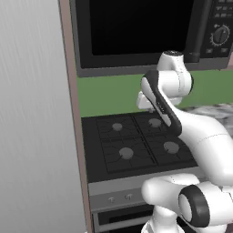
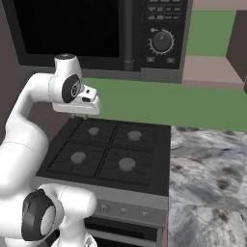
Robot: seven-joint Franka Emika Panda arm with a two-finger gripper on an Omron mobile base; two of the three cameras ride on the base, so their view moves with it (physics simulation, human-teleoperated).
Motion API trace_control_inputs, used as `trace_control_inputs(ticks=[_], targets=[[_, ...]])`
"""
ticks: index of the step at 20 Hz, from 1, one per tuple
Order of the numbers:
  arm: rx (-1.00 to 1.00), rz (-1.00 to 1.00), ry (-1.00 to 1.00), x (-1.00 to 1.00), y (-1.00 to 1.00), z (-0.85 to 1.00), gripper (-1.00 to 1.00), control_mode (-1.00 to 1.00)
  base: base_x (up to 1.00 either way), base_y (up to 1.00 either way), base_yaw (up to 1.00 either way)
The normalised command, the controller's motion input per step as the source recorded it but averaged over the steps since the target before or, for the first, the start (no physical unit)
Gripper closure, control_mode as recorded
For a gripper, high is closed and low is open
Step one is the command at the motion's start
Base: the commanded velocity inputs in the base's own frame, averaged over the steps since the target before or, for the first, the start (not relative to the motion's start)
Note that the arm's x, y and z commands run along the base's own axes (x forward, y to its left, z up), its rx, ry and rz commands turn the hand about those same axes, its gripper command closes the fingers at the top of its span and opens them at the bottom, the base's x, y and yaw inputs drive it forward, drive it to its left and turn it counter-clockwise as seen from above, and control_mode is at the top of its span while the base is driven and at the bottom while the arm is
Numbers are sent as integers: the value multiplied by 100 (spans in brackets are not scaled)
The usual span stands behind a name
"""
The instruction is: Open the microwave door.
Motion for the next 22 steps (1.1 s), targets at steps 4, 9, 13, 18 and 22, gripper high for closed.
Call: trace_control_inputs(ticks=[4, 9, 13, 18, 22], targets=[[0, 0, -10, -40, -11, 0, -100, -100, 0, 0, 0], [2, 0, -32, -70, -40, 9, -100, -100, 0, 0, 0], [4, 0, -39, -52, -44, 26, -100, -100, 0, 0, 0], [1, 0, -45, -47, -31, 56, -100, -100, 0, 0, 0], [0, 0, -31, -14, -36, 89, -100, -100, 0, 0, 0]])
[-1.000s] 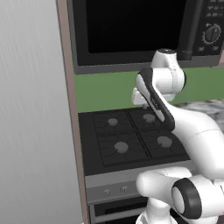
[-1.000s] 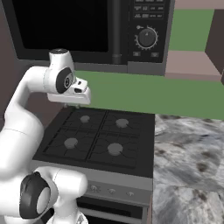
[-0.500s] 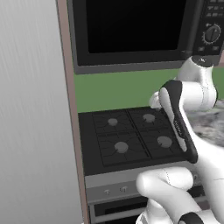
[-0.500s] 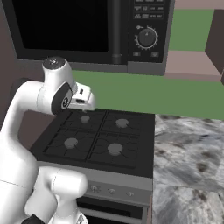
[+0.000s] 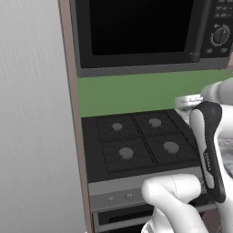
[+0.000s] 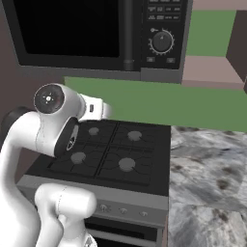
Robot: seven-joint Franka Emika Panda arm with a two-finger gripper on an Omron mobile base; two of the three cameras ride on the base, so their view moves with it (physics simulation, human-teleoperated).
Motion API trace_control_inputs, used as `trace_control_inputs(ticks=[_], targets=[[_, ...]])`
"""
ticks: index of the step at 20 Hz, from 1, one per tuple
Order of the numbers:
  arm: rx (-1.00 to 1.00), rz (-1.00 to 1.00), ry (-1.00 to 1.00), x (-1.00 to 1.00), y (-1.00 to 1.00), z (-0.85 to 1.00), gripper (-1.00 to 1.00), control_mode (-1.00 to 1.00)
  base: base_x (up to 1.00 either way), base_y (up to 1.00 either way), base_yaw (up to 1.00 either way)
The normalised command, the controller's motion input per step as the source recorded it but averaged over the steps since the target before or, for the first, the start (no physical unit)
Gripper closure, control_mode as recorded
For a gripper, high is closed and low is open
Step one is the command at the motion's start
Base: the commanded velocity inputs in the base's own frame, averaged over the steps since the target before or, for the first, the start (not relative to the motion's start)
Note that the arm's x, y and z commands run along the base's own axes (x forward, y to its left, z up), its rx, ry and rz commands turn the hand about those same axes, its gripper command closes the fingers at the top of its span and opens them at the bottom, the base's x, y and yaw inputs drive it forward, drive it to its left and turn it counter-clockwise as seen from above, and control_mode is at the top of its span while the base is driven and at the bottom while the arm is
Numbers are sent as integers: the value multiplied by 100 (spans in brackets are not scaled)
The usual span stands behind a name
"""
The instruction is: Open the microwave door.
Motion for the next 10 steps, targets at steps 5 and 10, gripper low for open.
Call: trace_control_inputs(ticks=[5, 10], targets=[[0, 0, -9, -1, -46, 100, -100, -100, 0, 0, 0], [0, 0, 0, 0, -50, 79, -100, -100, 0, 0, 0]])
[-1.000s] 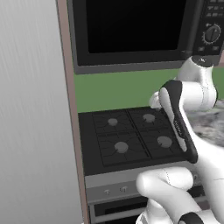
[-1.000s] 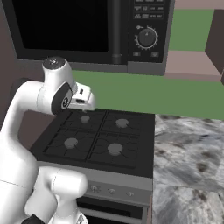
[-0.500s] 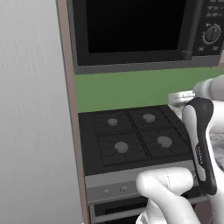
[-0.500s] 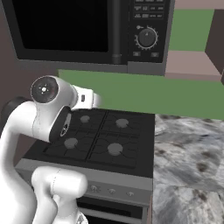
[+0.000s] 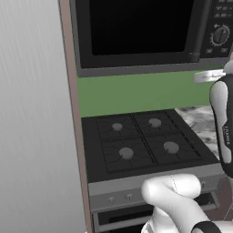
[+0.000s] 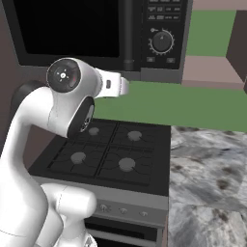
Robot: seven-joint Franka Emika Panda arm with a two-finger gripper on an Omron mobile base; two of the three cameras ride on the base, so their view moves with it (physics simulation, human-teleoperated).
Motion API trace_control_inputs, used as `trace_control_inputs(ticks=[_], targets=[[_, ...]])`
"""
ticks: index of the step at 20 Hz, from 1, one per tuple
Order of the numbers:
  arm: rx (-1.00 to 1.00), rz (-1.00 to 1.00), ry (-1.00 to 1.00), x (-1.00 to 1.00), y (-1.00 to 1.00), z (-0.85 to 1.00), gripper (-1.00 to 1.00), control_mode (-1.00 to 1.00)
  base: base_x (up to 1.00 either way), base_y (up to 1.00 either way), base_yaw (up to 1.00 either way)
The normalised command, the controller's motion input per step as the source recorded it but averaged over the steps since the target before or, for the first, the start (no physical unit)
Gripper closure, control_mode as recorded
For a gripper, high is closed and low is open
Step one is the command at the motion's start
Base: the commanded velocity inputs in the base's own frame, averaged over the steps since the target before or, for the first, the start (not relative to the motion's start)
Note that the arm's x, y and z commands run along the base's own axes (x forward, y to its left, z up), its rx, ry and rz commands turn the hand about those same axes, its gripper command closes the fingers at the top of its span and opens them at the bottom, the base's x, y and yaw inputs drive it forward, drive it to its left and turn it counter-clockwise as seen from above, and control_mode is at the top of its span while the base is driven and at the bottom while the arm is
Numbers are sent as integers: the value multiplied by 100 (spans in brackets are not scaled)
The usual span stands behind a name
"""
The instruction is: Open the microwave door.
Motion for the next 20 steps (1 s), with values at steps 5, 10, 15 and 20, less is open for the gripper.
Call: trace_control_inputs(ticks=[5, 10, 15, 20], targets=[[0, 0, -2, 0, -26, 60, -100, -100, 0, 0, 0], [3, 0, -12, 9, -5, 29, -100, -100, 0, 0, 0], [5, 0, -8, 34, -11, 4, -100, -100, 0, 0, 0], [7, 0, 0, 57, -8, 0, -100, -100, 0, 0, 0]])
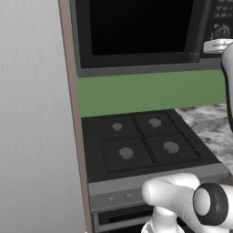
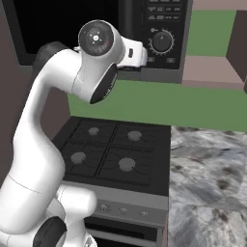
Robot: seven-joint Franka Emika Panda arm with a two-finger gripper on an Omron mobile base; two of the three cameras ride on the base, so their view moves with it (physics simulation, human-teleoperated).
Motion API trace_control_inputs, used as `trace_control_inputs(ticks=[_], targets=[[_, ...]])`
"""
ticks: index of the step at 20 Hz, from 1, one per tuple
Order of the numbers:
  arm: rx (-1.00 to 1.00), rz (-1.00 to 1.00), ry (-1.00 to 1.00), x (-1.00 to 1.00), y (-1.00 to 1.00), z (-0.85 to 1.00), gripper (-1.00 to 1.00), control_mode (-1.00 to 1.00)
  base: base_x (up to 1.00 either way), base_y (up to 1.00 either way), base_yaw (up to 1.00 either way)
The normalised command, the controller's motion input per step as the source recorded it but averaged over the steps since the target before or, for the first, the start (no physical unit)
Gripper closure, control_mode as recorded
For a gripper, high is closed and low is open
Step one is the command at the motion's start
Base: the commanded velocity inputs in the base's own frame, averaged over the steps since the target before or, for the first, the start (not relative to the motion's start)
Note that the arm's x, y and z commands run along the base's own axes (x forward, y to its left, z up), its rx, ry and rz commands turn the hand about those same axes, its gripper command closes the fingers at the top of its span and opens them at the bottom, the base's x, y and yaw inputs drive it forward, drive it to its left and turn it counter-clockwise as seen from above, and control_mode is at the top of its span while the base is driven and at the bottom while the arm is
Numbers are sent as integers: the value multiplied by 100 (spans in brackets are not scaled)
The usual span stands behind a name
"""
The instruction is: Open the microwave door.
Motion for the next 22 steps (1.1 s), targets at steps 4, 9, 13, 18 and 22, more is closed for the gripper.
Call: trace_control_inputs(ticks=[4, 9, 13, 18, 22], targets=[[6, 3, 0, 75, -1, -1, -100, -100, 0, 0, 0], [4, 4, 0, 73, -6, -10, -100, -100, 0, 0, 0], [6, 5, 0, 62, -20, -8, -100, -100, 0, 0, 0], [3, 6, 0, 59, -6, -10, -100, -100, 0, 0, 0], [0, 4, -11, 48, 0, -23, -100, -100, 0, 0, 0]])
